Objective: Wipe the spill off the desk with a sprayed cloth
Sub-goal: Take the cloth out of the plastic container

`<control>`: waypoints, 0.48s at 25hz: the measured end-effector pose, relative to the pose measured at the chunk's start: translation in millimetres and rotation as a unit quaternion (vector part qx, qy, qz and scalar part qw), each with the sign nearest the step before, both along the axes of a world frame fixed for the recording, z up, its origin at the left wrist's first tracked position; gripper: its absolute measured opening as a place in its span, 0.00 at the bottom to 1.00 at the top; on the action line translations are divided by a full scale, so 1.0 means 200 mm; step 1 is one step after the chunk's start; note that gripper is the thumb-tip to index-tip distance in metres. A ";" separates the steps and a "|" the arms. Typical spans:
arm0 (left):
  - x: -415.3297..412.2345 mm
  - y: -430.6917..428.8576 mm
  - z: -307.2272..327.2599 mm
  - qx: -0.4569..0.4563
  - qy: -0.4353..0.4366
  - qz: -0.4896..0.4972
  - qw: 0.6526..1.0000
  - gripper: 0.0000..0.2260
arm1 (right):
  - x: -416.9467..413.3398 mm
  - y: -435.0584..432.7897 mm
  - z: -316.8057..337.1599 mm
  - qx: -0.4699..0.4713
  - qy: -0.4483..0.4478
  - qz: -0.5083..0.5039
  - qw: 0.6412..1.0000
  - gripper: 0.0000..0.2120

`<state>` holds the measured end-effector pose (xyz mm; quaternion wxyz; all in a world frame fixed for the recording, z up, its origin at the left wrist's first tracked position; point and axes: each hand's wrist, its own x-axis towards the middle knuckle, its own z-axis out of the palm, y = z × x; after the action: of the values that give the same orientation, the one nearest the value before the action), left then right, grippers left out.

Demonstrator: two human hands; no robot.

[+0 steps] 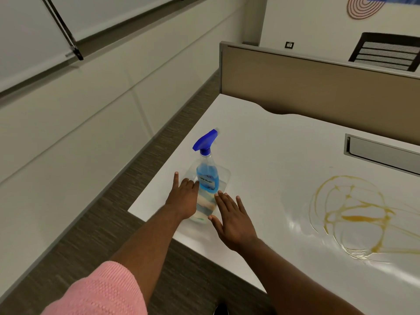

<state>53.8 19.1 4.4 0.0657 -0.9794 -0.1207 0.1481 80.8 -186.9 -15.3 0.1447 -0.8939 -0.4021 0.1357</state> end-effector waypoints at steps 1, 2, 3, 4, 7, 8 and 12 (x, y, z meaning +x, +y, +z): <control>0.01 0.00 0.01 0.006 0.002 0.000 1.000 0.30 | 0.00 0.00 0.00 0.001 0.001 -0.001 1.000 0.36; 0.03 0.00 0.02 0.010 0.008 0.000 1.000 0.27 | 0.00 0.00 0.00 0.002 0.000 -0.002 1.000 0.36; 0.03 0.01 0.03 0.009 0.010 0.001 1.000 0.24 | 0.01 0.00 0.01 0.000 0.001 -0.002 1.000 0.36; 0.04 0.01 0.03 0.003 0.007 0.004 1.000 0.22 | 0.01 0.00 0.01 0.001 0.003 -0.003 1.000 0.36; 0.01 0.03 0.05 -0.050 -0.044 0.016 0.998 0.21 | 0.01 0.01 0.03 0.006 0.004 -0.009 1.000 0.36; -0.01 0.04 0.06 -0.082 -0.074 0.022 0.994 0.21 | 0.02 0.01 0.04 0.011 0.000 -0.010 1.000 0.36; -0.09 0.07 0.14 -0.226 -0.172 0.060 0.957 0.21 | 0.03 0.05 0.09 0.047 -0.010 -0.008 0.999 0.33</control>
<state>35.1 33.7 31.5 -0.1877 -0.9703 -0.1523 0.0045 87.4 -177.1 3.3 0.1839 -0.8907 -0.4018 0.1069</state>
